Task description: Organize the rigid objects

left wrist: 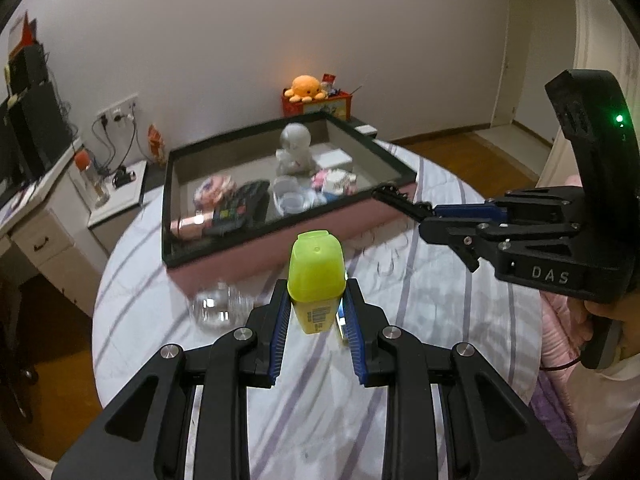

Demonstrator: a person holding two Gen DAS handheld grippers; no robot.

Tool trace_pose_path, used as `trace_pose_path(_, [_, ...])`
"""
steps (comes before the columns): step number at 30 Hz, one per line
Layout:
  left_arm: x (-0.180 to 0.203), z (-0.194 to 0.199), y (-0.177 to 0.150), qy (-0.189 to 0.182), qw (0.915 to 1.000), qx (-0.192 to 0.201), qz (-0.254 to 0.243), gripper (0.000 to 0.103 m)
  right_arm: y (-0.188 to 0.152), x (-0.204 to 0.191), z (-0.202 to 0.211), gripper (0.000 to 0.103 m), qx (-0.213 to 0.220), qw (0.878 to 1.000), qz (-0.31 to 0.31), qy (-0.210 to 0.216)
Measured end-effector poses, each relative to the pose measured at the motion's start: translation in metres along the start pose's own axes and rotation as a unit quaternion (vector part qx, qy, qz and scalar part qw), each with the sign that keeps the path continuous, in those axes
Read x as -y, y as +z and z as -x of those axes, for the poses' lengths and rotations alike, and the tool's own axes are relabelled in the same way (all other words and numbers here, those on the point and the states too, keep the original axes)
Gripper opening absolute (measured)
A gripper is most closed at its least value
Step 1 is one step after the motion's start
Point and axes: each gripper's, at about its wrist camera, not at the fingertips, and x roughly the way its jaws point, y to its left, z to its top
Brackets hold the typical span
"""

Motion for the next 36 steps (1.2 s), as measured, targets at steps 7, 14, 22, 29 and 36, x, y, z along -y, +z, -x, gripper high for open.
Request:
trace_pose_path(7, [-0.005, -0.016, 0.042, -0.014, 0.9995, 0.011, -0.028, 0.027, 0.026, 0.013, -0.009, 0.019, 0.006, 1.0, 0.007, -0.005])
trace_pose_path(14, [-0.028, -0.058, 0.077, -0.019, 0.9996, -0.009, -0.021, 0.027, 0.06, 0.037, -0.035, 0.019, 0.005, 1.0, 0.005, -0.02])
trace_pose_path(22, [-0.05, -0.113, 0.09, -0.008, 0.9987, -0.049, -0.009, 0.027, 0.077, 0.055, -0.086, 0.019, -0.031, 0.998, 0.011, -0.047])
trace_pose_path(29, [-0.055, -0.138, 0.085, -0.011, 0.9973, -0.072, -0.01, 0.027, 0.072, 0.06, -0.106, 0.02, -0.05, 0.997, 0.017, -0.048])
trace_pose_path(36, [-0.051, -0.123, 0.08, -0.017, 0.9982, -0.057, -0.012, 0.027, 0.069, 0.06, -0.104, 0.02, -0.053, 0.998, 0.017, -0.041])
